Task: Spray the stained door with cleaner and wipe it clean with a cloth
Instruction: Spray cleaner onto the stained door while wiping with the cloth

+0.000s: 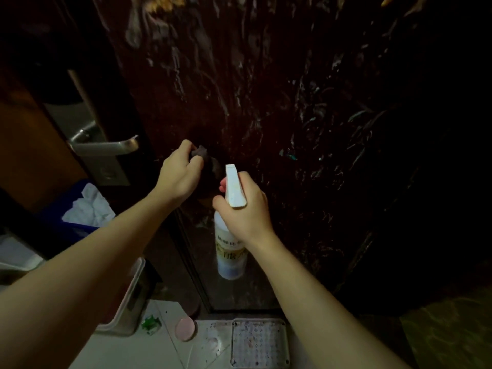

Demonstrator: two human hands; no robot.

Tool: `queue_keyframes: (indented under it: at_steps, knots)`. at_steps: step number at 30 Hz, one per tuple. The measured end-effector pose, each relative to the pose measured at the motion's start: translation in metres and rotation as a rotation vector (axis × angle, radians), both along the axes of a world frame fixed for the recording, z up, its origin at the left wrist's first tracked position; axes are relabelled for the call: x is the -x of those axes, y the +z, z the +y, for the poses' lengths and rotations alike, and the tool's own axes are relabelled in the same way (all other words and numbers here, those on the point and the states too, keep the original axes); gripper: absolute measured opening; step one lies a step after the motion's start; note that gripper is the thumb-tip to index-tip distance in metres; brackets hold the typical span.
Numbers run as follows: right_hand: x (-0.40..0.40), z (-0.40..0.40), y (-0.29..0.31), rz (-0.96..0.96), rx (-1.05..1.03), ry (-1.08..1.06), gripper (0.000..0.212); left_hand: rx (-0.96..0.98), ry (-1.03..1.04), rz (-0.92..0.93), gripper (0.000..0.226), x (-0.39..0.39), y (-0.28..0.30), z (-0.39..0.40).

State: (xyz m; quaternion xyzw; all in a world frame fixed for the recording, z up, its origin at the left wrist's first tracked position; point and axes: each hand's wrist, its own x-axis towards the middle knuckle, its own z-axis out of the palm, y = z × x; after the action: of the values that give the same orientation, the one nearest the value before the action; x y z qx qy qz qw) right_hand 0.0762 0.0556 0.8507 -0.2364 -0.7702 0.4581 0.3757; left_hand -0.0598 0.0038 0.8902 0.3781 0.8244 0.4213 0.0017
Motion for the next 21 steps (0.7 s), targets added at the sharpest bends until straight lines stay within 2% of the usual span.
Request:
queue_keyframes:
  at_steps: [5,12,18,21]
  knots:
    - [-0.010,0.014,0.031,0.014,0.023,-0.172,0.012,-0.046,0.070,-0.069,0.017,0.005,0.030,0.003]
    - [-0.030,0.036,0.057,0.096,0.105,-0.250,0.016,-0.056,0.075,-0.053,0.022,0.002,0.063,0.008]
    - [-0.055,0.053,0.066,0.085,0.109,-0.425,0.013,0.030,0.093,0.059,0.055,0.000,0.077,0.013]
    - [-0.064,0.059,0.070,0.096,0.140,-0.438,0.015,-0.018,0.092,0.070,0.037,-0.004,0.083,0.016]
